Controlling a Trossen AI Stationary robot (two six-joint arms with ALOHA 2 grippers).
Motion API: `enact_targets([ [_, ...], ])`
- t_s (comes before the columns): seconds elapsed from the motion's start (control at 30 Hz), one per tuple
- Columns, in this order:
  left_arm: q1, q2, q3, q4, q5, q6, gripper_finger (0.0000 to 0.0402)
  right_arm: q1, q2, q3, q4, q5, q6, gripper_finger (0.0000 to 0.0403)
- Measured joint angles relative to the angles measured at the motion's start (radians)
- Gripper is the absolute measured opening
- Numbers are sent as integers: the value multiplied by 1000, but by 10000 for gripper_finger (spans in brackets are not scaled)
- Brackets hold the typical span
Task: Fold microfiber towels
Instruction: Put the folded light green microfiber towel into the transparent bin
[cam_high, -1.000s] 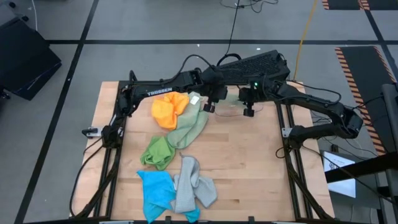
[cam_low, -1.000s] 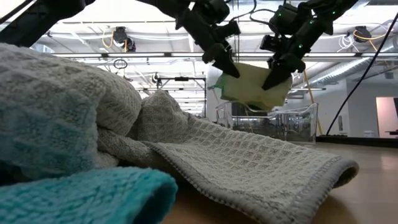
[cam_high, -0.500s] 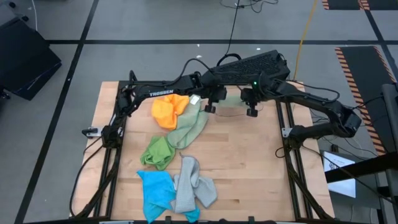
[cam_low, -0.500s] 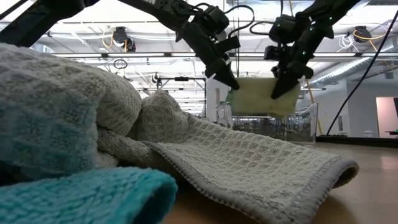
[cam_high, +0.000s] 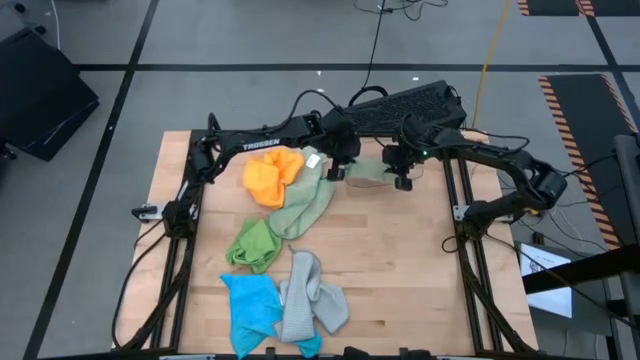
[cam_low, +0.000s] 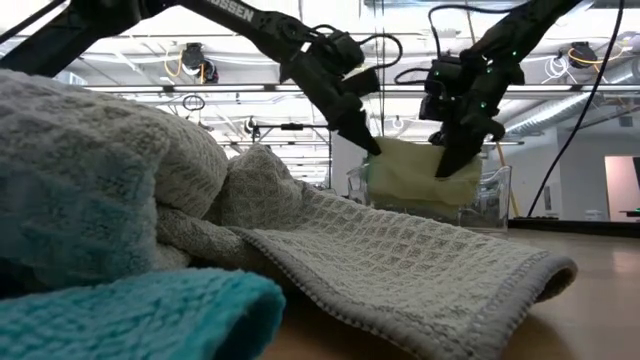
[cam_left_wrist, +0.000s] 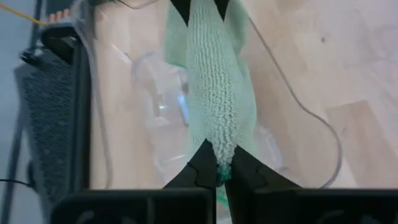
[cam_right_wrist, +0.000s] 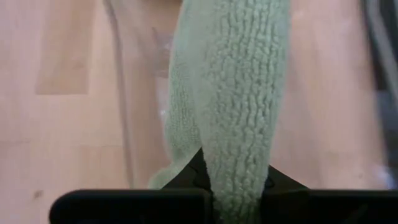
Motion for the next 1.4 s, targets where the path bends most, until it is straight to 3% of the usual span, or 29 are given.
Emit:
enact_targets([
  [0.13,6,23,1,8,46,-14,28,-19,40,5,11,-73,-2,13],
  [0.4,47,51,1,11,57,-66,11,-32,163,57,-5,-81,-1,15],
  [0.57,58,65,1,8,71,-158,30,-32,203,88,-32,-84,-8,15],
  [0.7,38,70,1,-8,93,-293,19,-38,242,106,-83,-131,-34,16],
  [0.9,22,70,1,3,89,-356,16,-52,279,107,-91,-131,-51,17],
  [1.1,43,98,2,4,37,-437,34,-56,276,108,-79,-54,-45,30],
  [1.27,39,103,2,5,28,-438,36,-50,278,107,-68,-46,-16,61],
  [1.4,38,103,2,3,28,-438,36,-30,267,107,-62,32,24,91],
])
